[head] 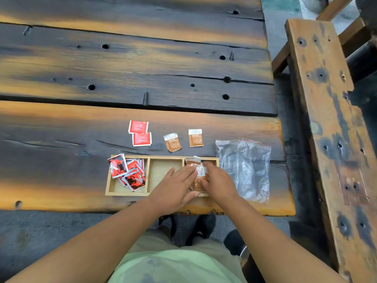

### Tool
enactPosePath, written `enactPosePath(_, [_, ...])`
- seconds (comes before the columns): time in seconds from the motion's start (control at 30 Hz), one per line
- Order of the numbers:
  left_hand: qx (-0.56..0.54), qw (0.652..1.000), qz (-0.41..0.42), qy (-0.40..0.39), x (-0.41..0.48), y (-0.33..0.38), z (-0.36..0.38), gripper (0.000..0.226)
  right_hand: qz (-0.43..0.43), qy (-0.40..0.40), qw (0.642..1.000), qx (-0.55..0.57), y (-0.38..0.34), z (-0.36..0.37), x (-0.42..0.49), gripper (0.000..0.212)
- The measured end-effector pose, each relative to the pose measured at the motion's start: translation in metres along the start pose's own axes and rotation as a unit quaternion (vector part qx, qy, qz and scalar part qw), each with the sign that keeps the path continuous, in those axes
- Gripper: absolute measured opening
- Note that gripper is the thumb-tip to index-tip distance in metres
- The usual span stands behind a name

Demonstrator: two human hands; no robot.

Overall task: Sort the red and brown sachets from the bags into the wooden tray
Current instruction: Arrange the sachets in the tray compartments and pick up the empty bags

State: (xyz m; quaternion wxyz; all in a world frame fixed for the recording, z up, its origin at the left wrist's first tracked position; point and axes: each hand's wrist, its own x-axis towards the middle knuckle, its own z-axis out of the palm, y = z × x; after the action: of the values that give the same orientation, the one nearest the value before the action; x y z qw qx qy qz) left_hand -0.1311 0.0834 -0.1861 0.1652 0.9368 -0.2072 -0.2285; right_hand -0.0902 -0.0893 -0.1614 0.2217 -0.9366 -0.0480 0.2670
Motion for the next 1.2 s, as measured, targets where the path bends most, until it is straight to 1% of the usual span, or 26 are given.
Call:
enactPosePath(0.1, [-0.006, 1.000, 0.023, -0.016, 0.004, -0.006, -0.002, 0.087, -0.021, -0.016, 0.999, -0.024, 0.000, -0.003, 0.003, 0.040])
enactPosePath(0.2, [0.017, 0.998, 0.050, 0.015, 0.004, -0.013, 0.001, 0.080, -0.015, -0.031, 0.998, -0.058, 0.001, -0.006, 0.006, 0.024])
enactPosePath(0.23, [0.026, 0.998, 0.051, 0.031, 0.002, -0.014, 0.002, 0.076, -0.011, -0.034, 0.997, -0.067, 0.002, -0.007, 0.007, 0.022])
enactPosePath(0.3, [0.039, 0.998, 0.035, 0.043, 0.001, -0.013, 0.001, 0.076, -0.012, -0.034, 0.997, -0.074, 0.003, -0.009, 0.007, 0.025])
enactPosePath(0.4, [0.058, 0.998, 0.027, 0.029, 0.001, -0.010, 0.001, 0.080, -0.029, -0.019, 0.997, -0.069, 0.005, -0.008, 0.004, 0.027])
enactPosePath(0.57, [0.117, 0.992, 0.025, 0.024, 0.005, -0.003, 0.007, 0.081, -0.044, 0.011, 0.998, -0.041, 0.005, -0.002, 0.001, 0.047])
enactPosePath(0.73, [0.140, 0.989, 0.037, 0.003, 0.004, -0.002, 0.014, 0.082, -0.039, 0.019, 0.998, -0.041, 0.006, -0.001, 0.000, 0.056])
enactPosePath(0.8, [0.102, 0.994, 0.012, -0.023, 0.010, 0.004, 0.010, 0.082, -0.037, 0.016, 0.998, -0.040, 0.005, 0.000, 0.001, 0.056])
enactPosePath(0.87, [0.053, 0.998, -0.001, -0.043, 0.017, 0.007, 0.003, 0.080, -0.020, 0.012, 1.000, -0.001, 0.006, 0.002, 0.003, 0.054])
enactPosePath(0.97, [0.023, 0.998, 0.022, -0.053, 0.018, 0.001, -0.001, 0.079, -0.004, -0.001, 0.999, 0.036, 0.006, 0.001, 0.007, 0.051])
enactPosePath(1.03, [0.037, 0.997, 0.037, -0.058, 0.015, -0.003, -0.003, 0.081, -0.014, -0.001, 1.000, 0.024, 0.007, 0.001, 0.007, 0.049])
enactPosePath(1.1, [0.077, 0.994, 0.046, -0.063, 0.014, -0.002, -0.002, 0.084, -0.027, 0.007, 1.000, 0.006, 0.007, 0.003, 0.004, 0.045])
enactPosePath(1.2, [0.112, 0.991, 0.037, -0.068, 0.013, 0.002, 0.002, 0.084, -0.037, 0.026, 0.999, -0.016, 0.006, 0.008, 0.001, 0.044])
